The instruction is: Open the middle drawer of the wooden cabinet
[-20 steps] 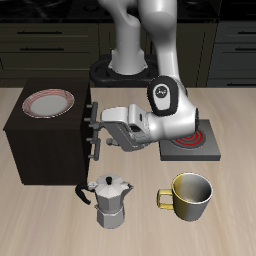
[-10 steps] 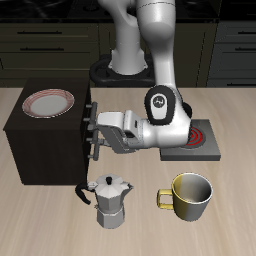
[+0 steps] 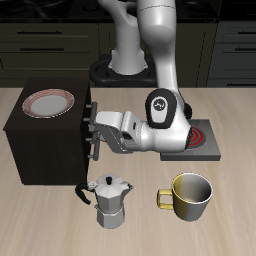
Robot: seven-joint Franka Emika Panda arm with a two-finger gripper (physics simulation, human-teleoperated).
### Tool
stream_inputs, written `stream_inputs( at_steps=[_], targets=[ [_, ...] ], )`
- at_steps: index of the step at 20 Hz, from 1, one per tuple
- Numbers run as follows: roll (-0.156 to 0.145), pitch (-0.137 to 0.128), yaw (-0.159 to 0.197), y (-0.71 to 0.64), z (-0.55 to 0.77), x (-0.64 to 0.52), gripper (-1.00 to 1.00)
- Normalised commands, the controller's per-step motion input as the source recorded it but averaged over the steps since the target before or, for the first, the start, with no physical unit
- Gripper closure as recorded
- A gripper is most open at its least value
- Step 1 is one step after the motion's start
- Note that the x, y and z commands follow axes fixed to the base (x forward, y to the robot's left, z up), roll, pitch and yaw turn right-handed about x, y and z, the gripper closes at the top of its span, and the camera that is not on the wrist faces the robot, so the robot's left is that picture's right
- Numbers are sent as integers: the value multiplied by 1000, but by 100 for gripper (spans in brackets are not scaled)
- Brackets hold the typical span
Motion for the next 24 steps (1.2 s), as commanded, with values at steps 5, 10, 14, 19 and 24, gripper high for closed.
stream_inputs(
  at_steps=[5,10,14,19,24],
  targets=[
    [4,-29,-23,-141,116,-68,100],
    [32,-55,12,229,124,52,100],
    [108,-59,2,621,96,74,100],
    [134,-37,-12,703,74,65,100],
    [124,-34,7,612,16,77,100]
  ],
)
